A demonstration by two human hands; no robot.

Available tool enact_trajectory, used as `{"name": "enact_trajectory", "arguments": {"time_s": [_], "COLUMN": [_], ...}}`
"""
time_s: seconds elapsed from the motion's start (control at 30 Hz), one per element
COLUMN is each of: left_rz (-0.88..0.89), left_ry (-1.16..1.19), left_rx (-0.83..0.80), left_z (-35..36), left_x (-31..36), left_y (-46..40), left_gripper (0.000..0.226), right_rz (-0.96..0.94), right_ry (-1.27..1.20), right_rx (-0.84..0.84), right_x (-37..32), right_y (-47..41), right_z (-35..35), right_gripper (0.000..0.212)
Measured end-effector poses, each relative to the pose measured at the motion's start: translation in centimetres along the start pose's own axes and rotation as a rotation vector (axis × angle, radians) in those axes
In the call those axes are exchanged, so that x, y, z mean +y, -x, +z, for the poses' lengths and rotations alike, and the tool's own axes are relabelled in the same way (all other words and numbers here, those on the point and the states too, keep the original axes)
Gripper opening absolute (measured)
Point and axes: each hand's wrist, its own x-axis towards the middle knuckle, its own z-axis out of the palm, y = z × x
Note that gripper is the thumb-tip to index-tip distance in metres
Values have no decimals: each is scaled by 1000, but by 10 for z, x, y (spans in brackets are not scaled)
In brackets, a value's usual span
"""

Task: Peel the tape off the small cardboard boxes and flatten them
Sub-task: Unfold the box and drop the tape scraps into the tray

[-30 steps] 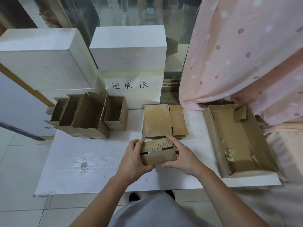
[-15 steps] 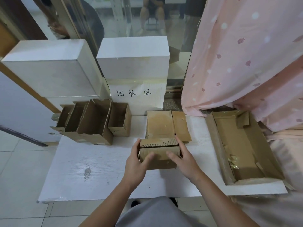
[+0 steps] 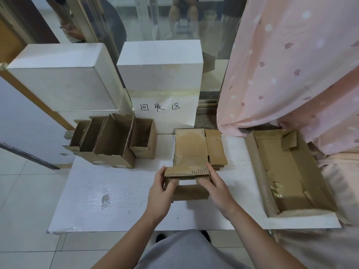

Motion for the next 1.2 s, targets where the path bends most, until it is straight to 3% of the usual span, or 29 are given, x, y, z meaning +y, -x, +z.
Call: {"name": "enact_trajectory", "arguments": {"time_s": [0.17,0.4,0.67,0.9,1.03,1.2], "left_rz": [-19,-54,75,140,165,178], "left_ry": [36,15,-92,-107,-104,-181], "left_rx": [-256,-443,-242,-206,-184,-195], "left_z": [-23,-38,-18,-13,-14,-13], "left_x": [-4,2,-1,2,-4,-8], "left_y": [-6,-12,-7,4,8,10], "left_gripper": [100,138,120,110,105,108], "right_rz": [-5,-32,-86,-127,-136,-102], "right_ry": [74,119,125,84,83,142], "right_rx": [-226,-309,-96,-13,-6,-53], "right_x": [-1,-7,2,17,23,22], "right_y": [5,17,17,21,25,31], "right_z": [-26,-40,-30,-33,-33,-35], "right_gripper": [96,134,125,112,102,108]}}
